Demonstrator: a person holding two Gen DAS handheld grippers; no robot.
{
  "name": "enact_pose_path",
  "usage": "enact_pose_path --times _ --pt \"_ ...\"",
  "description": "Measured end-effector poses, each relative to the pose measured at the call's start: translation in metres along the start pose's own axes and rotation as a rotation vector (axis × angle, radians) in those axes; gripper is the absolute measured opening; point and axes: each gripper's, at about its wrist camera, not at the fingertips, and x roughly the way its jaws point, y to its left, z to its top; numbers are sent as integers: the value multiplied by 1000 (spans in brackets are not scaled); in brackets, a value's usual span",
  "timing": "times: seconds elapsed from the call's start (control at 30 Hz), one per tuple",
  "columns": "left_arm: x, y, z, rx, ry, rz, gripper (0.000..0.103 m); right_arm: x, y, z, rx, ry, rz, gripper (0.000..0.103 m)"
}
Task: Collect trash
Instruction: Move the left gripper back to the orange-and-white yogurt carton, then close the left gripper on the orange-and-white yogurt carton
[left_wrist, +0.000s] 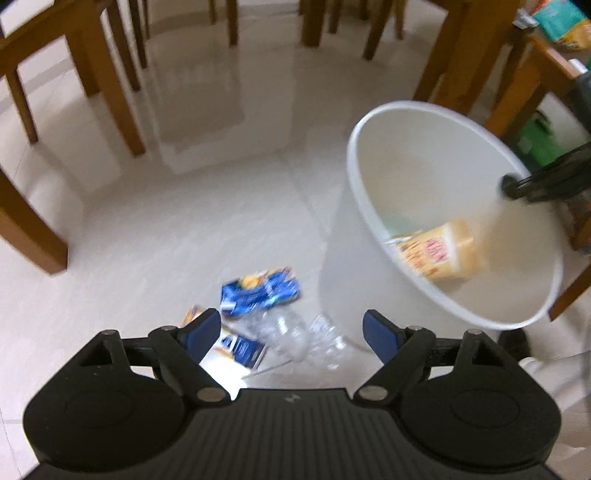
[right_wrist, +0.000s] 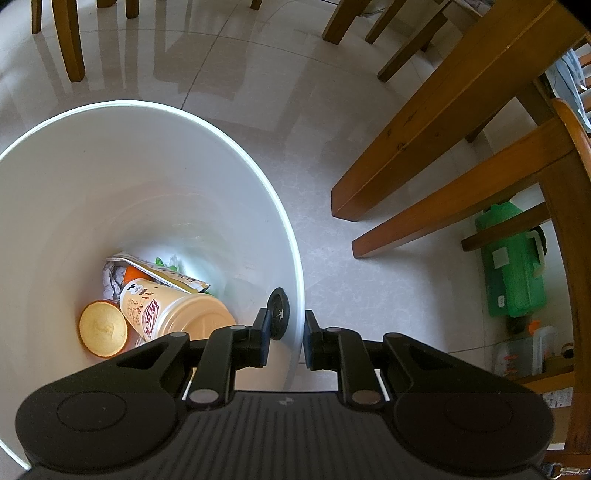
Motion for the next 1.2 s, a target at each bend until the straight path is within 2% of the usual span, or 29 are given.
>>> enact_pose_path --times 0.17,0.27,0.47,0.77,0.97,1.2 --pt "53 28 -14 -128 73 39 84 0 0 0 -7 -3 -3 21" --pt "87 47 -23 -245 130 66 84 -1 1 0 -8 -4 -5 21" --pt "139 69 -30 -372 151 141 84 -1 1 -2 -19 -10 -3 21" --pt "191 76 -36 -430 183 237 82 -2 2 -2 -16 -7 -5 21" --pt "204 87 -43 -521 175 209 69 -2 2 -2 -17 -8 -5 21" --pt "213 97 -50 -665 152 148 45 -1 2 -2 -23 -9 -10 22"
